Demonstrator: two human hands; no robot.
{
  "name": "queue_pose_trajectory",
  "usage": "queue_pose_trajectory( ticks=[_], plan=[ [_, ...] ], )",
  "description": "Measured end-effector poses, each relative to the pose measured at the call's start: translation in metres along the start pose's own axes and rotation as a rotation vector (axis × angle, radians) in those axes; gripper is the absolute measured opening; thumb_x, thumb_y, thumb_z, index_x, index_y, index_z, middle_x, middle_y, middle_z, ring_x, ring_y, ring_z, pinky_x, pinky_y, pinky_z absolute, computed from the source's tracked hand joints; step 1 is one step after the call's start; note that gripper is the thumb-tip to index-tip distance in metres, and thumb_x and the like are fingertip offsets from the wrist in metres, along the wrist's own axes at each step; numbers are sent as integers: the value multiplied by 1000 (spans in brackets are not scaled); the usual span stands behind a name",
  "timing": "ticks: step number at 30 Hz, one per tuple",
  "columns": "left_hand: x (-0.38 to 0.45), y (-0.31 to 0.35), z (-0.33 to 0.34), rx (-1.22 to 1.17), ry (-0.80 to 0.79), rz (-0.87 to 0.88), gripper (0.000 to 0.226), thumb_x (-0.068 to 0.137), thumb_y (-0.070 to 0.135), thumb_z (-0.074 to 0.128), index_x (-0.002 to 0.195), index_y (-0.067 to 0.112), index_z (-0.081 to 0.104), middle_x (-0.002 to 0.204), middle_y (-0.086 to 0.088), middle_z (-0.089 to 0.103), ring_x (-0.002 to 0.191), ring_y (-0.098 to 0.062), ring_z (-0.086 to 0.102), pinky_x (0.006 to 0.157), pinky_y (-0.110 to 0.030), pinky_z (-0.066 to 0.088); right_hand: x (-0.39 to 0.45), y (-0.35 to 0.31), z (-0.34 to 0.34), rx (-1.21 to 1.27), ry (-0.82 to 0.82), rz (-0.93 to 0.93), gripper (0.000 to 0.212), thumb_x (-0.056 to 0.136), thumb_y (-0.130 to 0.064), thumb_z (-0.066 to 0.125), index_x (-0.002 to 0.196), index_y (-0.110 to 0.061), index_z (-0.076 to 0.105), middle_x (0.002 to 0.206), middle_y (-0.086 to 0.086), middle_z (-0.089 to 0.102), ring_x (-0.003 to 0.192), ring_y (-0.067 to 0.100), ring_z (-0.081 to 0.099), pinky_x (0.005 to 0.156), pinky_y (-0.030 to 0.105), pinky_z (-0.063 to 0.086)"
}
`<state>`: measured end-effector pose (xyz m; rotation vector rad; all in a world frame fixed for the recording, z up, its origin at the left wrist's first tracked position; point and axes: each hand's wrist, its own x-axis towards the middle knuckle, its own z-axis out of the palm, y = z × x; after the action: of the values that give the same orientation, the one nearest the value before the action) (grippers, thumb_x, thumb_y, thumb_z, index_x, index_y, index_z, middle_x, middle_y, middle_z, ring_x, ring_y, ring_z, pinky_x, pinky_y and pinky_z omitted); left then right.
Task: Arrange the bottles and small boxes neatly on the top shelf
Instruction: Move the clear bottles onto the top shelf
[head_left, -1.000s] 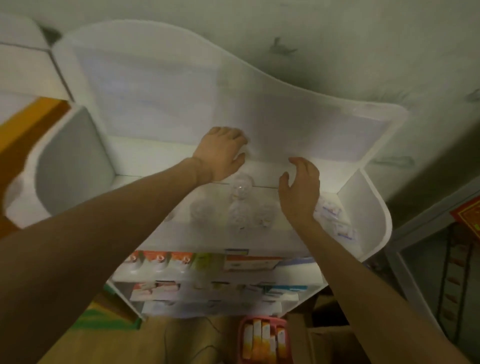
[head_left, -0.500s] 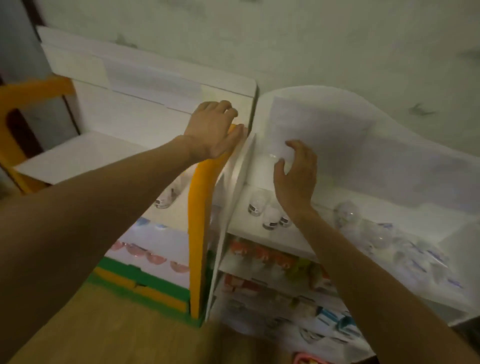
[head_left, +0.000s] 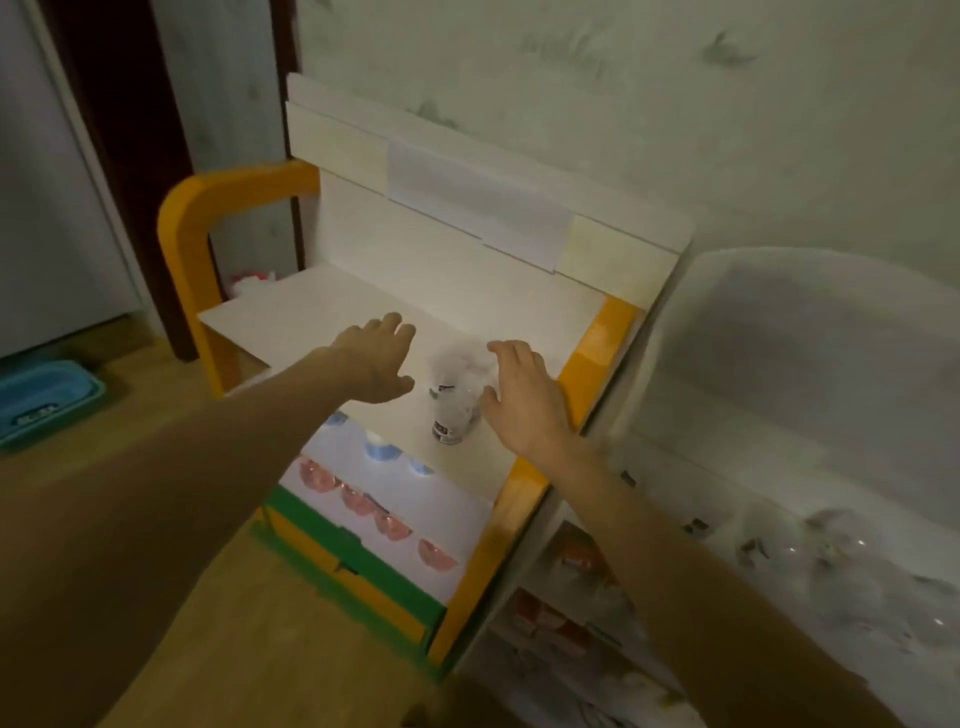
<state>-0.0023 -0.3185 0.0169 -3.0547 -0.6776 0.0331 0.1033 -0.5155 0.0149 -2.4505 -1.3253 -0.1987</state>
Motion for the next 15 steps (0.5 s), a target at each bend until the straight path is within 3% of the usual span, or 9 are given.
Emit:
queue_pose_trajectory(
  ticks=[3,9,12,15],
  plan=[
    [14,-13,21,-15,-97,-11,79,92,49,59,151,12,21,158,-12,19,136,-33,38,104,-46,43,34,2,18,-19,-280,170,56,94,-25,56,144,-11,34,142,13,38,125,33,46,94,42,47],
    [74,-27,46,-89,-176,49,84,91,45,62,155,17,15,161,-9,13,138,-31,37,105,-44,42,96,23,47,59,-540,416,68,90,-42,57,144,-10,33,137,14,46,118,33,53,87,40,49],
    [111,-25,56,-127,-177,122,88,89,45,66,156,22,15,161,-5,16,136,-28,42,100,-42,45,123,33,59,103,-639,501,67,86,-47,61,140,-10,44,127,12,57,102,30,62,83,40,57],
    [143,-18,65,-159,-180,194,91,84,46,71,156,26,19,160,1,21,135,-23,44,99,-38,44,143,33,72,96,-760,555,85,74,-69,67,135,-13,48,116,16,63,83,30,68,72,39,60]
  ],
)
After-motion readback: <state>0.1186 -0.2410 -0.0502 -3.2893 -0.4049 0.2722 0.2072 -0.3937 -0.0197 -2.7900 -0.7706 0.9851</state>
